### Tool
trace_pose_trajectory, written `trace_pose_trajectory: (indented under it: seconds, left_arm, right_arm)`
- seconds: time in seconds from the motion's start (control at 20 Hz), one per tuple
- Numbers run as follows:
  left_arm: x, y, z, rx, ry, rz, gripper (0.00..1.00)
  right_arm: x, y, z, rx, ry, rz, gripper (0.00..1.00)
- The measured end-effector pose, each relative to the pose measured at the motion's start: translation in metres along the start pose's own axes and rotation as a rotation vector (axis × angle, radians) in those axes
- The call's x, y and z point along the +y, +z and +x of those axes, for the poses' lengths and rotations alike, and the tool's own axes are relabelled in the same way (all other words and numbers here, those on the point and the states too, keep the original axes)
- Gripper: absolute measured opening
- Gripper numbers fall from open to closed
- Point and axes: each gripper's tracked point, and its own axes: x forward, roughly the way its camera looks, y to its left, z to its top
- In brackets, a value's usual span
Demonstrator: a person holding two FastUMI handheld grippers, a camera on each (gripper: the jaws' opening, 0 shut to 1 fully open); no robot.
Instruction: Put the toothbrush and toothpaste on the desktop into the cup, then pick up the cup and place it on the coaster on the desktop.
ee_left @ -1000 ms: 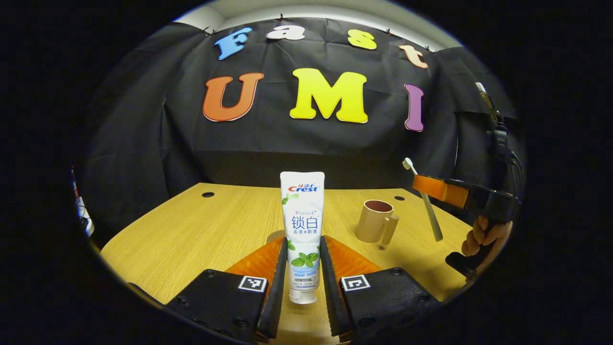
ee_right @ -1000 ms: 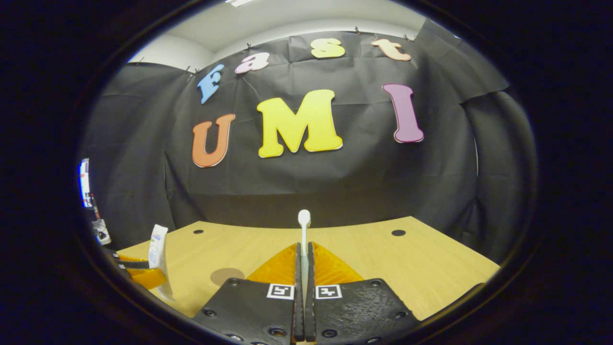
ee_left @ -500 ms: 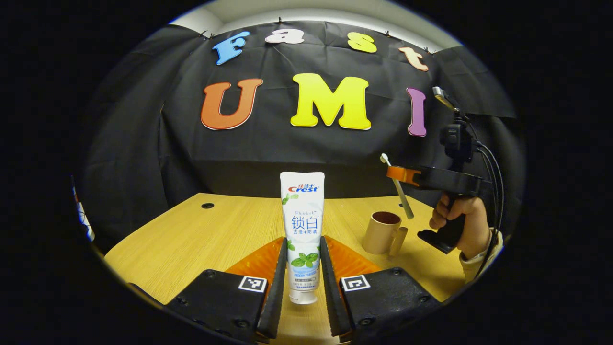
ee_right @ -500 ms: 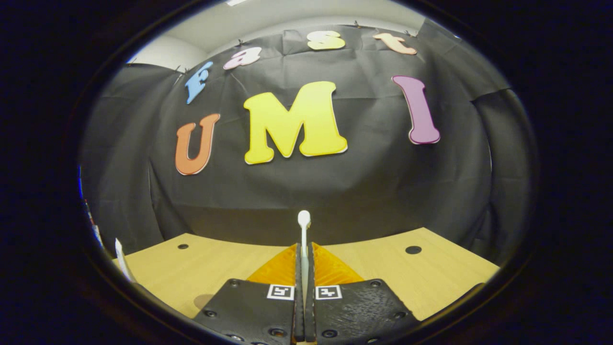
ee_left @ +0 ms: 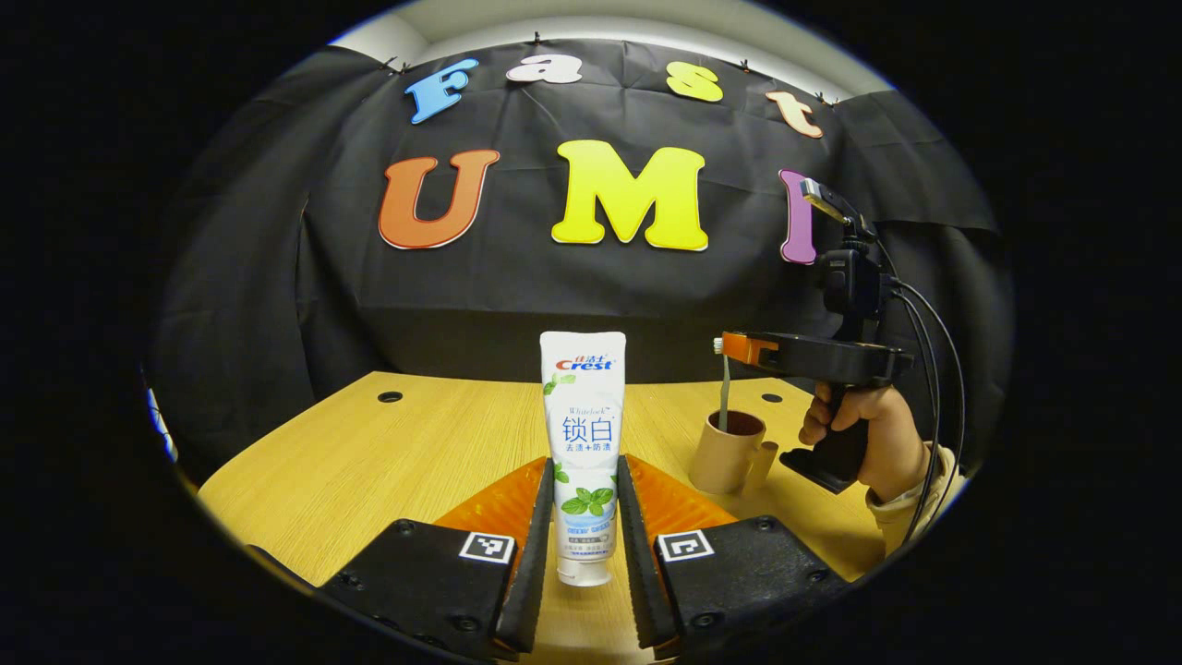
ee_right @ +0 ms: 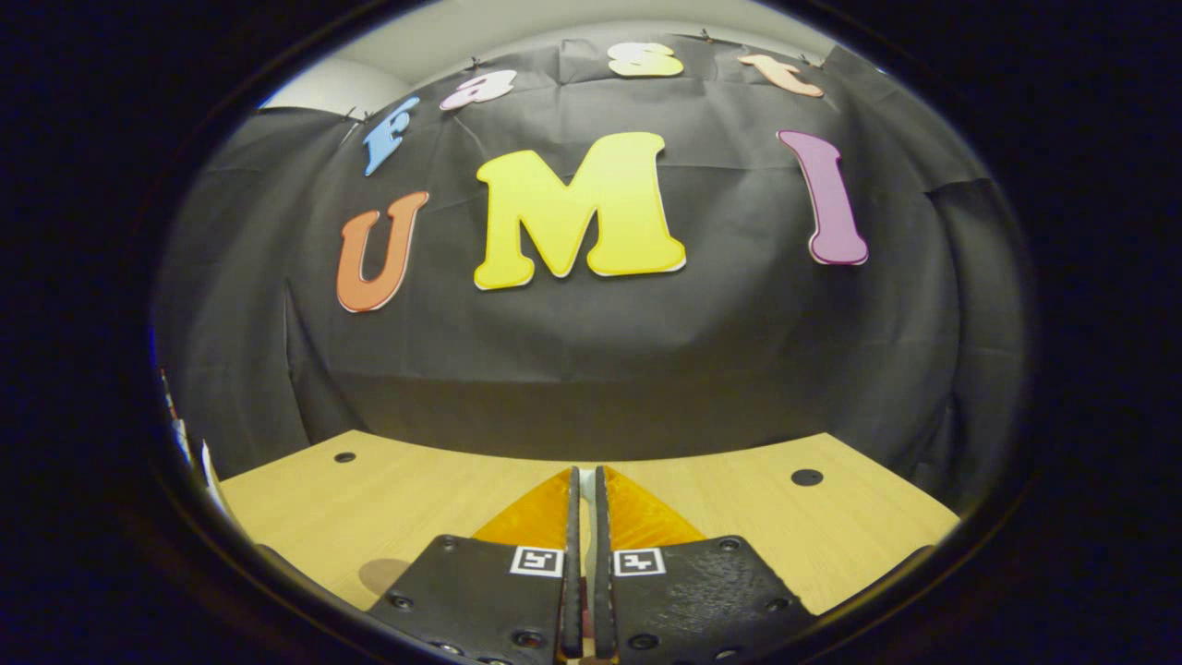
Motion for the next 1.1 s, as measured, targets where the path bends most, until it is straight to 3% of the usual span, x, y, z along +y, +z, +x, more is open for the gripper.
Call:
trace_pose_trajectory:
  seconds: [0.05,0.2,0.35,0.5,0.55,0.6,0.75,1.1]
  left_arm:
    - [0.0,0.0,0.001,0.0,0.003,-0.004,0.42]
    - [-0.006,0.0,0.002,0.001,-0.002,-0.009,0.42]
    - [-0.016,0.001,0.006,0.004,-0.011,0.0,0.42]
    - [-0.033,0.01,0.017,-0.011,-0.02,0.027,0.42]
    - [-0.039,0.013,0.021,-0.017,-0.022,0.033,0.46]
    - [-0.045,0.016,0.026,-0.021,-0.025,0.027,0.42]
    - [-0.063,0.024,0.046,-0.022,-0.035,-0.008,0.42]
    - [-0.121,0.061,0.103,-0.096,-0.086,-0.023,0.42]
  right_arm:
    - [-0.002,0.0,-0.004,0.005,0.002,0.002,0.05]
    - [-0.006,0.002,-0.021,-0.004,0.014,0.004,0.45]
    - [-0.022,0.001,-0.046,-0.04,-0.024,-0.022,0.98]
    - [-0.044,-0.008,-0.074,-0.063,-0.057,-0.051,0.98]
    - [-0.055,-0.011,-0.084,-0.073,-0.079,-0.07,0.98]
    - [-0.066,-0.013,-0.093,-0.085,-0.097,-0.085,0.99]
    - [-0.1,-0.024,-0.119,-0.107,-0.161,-0.099,0.98]
    - [-0.145,-0.073,-0.132,-0.052,-0.153,0.0,0.97]
